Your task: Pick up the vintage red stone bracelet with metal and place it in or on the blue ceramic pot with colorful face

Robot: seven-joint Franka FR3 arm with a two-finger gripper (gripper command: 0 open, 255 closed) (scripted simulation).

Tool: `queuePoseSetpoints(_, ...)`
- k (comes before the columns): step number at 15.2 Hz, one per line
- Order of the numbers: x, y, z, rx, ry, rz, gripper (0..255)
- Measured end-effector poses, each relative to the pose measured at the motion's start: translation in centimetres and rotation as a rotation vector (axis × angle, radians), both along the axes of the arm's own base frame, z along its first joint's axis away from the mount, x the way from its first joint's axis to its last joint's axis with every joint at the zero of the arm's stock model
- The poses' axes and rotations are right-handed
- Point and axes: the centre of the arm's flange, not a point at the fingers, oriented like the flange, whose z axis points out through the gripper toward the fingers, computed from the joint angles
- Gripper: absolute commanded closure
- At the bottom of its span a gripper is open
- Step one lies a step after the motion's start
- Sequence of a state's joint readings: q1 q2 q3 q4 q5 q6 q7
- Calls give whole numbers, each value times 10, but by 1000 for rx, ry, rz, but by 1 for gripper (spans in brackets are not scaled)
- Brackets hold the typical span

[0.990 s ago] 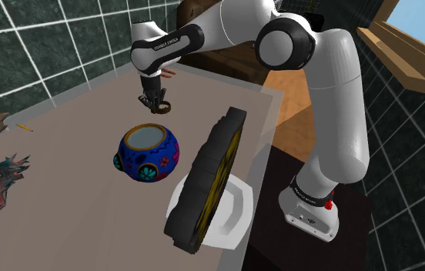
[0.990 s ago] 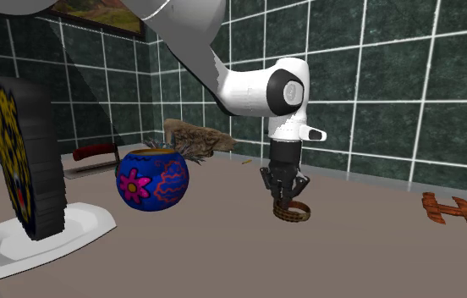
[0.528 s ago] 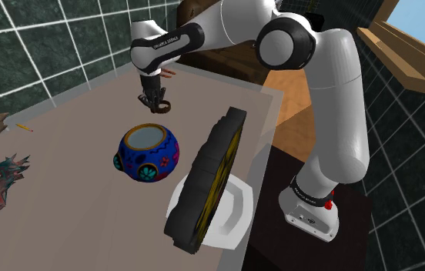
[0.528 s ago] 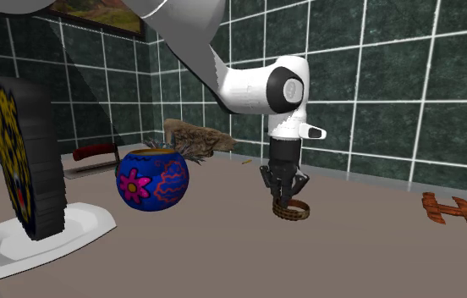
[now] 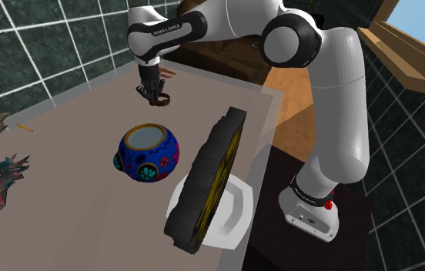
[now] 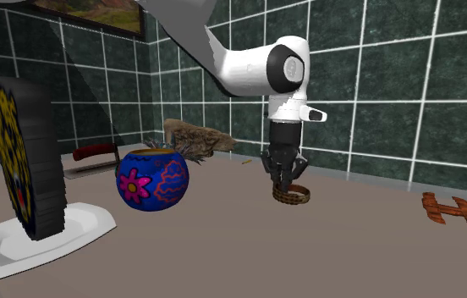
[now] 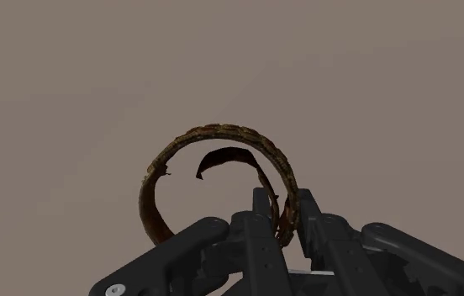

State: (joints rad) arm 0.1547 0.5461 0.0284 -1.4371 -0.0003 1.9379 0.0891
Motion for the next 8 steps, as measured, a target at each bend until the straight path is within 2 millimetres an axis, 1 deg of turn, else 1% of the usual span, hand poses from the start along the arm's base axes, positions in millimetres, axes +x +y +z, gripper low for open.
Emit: queuePoseSetpoints(8,1,-1,43,0,0,0,255)
